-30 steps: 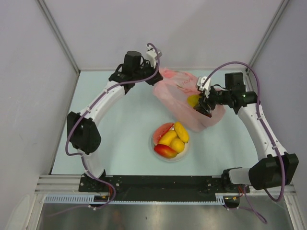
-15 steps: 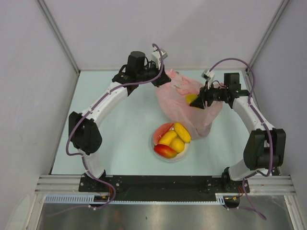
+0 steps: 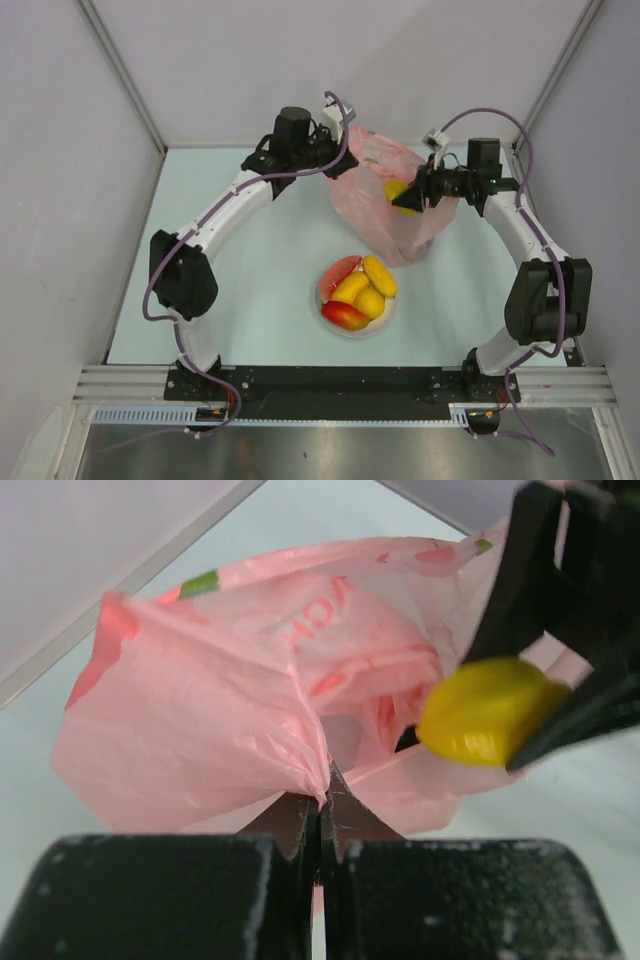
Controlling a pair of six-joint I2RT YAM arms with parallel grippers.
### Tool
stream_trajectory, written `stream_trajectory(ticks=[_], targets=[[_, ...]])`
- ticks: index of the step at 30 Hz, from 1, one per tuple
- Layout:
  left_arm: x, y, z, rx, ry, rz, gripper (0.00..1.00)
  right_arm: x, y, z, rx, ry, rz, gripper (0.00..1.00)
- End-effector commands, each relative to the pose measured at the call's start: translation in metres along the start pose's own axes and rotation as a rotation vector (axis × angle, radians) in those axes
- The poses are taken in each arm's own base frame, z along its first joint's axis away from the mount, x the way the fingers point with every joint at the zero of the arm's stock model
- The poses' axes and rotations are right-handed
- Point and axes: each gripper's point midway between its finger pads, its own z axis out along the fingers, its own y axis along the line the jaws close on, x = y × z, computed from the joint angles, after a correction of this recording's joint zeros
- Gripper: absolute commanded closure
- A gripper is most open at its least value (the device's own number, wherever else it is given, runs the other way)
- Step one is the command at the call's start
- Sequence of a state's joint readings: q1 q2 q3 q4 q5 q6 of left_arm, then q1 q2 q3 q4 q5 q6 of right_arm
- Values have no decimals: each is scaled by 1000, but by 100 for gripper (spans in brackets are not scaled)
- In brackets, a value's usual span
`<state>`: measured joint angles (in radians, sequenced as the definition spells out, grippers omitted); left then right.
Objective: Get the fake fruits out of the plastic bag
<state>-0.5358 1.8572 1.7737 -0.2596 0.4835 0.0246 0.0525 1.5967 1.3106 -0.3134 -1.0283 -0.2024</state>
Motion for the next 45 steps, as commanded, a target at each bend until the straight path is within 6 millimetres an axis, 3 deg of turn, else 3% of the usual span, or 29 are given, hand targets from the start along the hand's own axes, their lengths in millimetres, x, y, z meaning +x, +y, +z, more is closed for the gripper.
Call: stream_trajectory(ticks=[1, 4, 10, 14, 17, 18, 19, 22, 27, 30, 36, 41, 45], targets=[[5, 11, 12, -39, 6, -18, 100, 55, 40, 7, -38, 259, -263, 45], [5, 5, 17, -9, 0, -47, 100, 81, 31, 11, 8, 307, -247, 46], [12, -3, 20, 24, 16, -62, 100, 102, -33, 16, 164, 347, -203, 46], [19, -7, 24, 44, 29, -73, 100, 123, -60, 27, 190, 384, -188, 44], [21, -9, 26, 56, 35, -75, 100, 136, -68, 33, 181, 391, -147, 32], [21, -10, 27, 59, 36, -75, 100, 137, -68, 33, 171, 378, -128, 3], [22, -10, 27, 59, 37, -77, 100, 137, -72, 31, 172, 369, -106, 0], [24, -11, 29, 65, 40, -76, 100, 114, -69, 20, 169, 287, -78, 0], [22, -13, 32, 74, 38, -77, 100, 58, -37, -4, 179, 179, -180, 0], [22, -14, 31, 78, 40, -79, 100, 49, -22, -10, 187, 179, -225, 0], [19, -16, 31, 86, 33, -75, 100, 67, -16, 0, 142, 256, -286, 4], [17, -17, 31, 91, 31, -74, 100, 90, -30, 8, 181, 348, -274, 7], [18, -17, 30, 92, 33, -77, 100, 97, -39, 11, 199, 368, -264, 11]])
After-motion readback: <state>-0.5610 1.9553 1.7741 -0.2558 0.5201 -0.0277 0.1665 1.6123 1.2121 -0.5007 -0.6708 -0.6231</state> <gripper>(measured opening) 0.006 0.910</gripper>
